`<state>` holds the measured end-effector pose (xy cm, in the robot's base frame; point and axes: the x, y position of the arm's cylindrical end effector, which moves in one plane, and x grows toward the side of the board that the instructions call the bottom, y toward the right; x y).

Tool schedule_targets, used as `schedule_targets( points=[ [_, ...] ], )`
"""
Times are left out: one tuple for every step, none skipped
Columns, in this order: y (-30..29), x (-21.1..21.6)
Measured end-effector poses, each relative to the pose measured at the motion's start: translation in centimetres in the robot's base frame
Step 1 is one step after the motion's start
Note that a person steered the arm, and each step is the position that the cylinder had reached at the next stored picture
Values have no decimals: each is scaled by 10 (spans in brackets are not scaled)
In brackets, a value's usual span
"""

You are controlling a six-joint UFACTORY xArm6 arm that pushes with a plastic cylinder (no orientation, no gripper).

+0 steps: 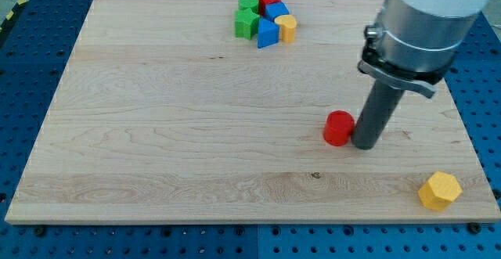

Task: Move your arm closer to the red star

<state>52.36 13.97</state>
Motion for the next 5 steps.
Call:
schedule_targets(
  points=[
    [1, -16],
    [10, -48],
    [12, -83],
    [12, -129],
    [12, -174]
  ],
)
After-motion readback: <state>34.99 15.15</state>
